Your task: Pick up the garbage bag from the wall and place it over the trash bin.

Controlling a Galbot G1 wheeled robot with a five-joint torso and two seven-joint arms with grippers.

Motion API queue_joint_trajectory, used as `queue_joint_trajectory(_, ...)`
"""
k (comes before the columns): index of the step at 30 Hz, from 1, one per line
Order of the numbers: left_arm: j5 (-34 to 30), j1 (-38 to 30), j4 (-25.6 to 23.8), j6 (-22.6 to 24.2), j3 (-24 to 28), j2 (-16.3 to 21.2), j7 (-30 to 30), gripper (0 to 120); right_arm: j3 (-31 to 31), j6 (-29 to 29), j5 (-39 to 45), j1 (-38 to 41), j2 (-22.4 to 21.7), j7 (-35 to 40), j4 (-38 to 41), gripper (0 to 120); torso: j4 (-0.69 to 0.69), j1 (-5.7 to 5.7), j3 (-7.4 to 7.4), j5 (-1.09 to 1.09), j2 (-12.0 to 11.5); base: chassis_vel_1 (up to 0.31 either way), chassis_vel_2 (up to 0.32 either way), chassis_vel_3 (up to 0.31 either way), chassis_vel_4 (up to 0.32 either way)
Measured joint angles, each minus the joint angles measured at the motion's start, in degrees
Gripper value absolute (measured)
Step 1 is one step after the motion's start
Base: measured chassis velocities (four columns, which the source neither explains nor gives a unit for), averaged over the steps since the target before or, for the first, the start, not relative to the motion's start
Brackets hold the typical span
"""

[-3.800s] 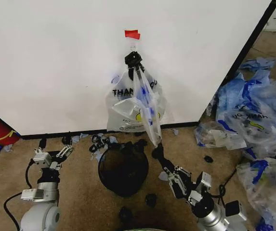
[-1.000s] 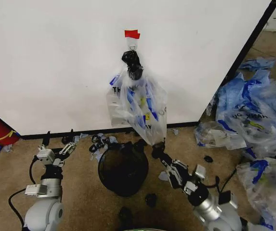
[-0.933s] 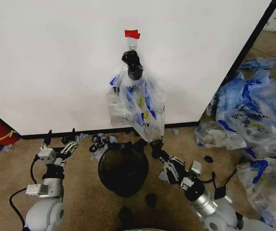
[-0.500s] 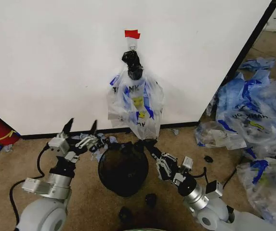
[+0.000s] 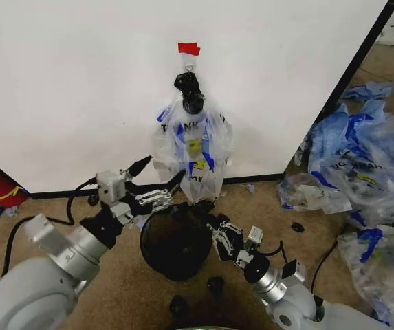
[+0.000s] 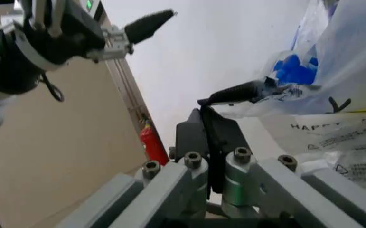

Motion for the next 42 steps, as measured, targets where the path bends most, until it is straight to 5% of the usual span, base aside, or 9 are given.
queue_joint_trajectory(7, -11.11, -3.67, 1.33, -1.52, 0.18, 5.29, 0.39, 99, -8.36, -0.15, 0.92, 7.67, 2.35, 0.52, -2.44, 0, 0.02, 0.00, 0.00, 0.00, 0.00, 0.000, 0.000, 0.000, 0.000)
queue_joint_trajectory(18, -27.07, -15.32, 8.80, 0.32, 4.33, 5.07, -0.69, 99, -13.80, -0.22, 1.22, 13.21, 5.32, 1.76, -5.26, 0, 0.02, 0.00, 0.00, 0.00, 0.00, 0.000, 0.000, 0.000, 0.000)
queue_joint_trajectory(20, -27.26, -15.85, 8.76, 0.33, 5.18, 4.96, -0.59, 99, -13.88, -0.24, 1.22, 13.30, 5.41, 1.89, -5.32, 0, 0.02, 0.00, 0.00, 0.01, 0.00, 0.000, 0.000, 0.000, 0.000)
queue_joint_trajectory(26, -29.17, -34.35, 11.99, -0.30, 25.67, -1.49, -1.77, 99, -14.32, -0.30, 1.09, 13.76, 5.77, 2.59, -5.80, 0, 0.00, 0.00, 0.00, 0.05, 0.00, 0.000, 0.000, 0.000, 0.000)
queue_joint_trajectory(33, -28.13, -39.53, 20.21, 0.79, 29.68, -2.86, -2.39, 98, -13.61, -0.23, 0.75, 12.63, 4.90, 2.73, -5.63, 0, 0.02, 0.00, 0.00, -0.01, -0.01, 0.000, 0.000, 0.000, 0.000)
queue_joint_trajectory(42, -28.37, -38.55, 16.00, 1.54, 33.03, -1.69, -4.56, 98, -12.90, -0.15, 0.74, 12.60, 4.98, 2.77, -5.48, 0, 0.03, 0.00, 0.00, 0.01, 0.00, 0.000, 0.000, 0.000, 0.000)
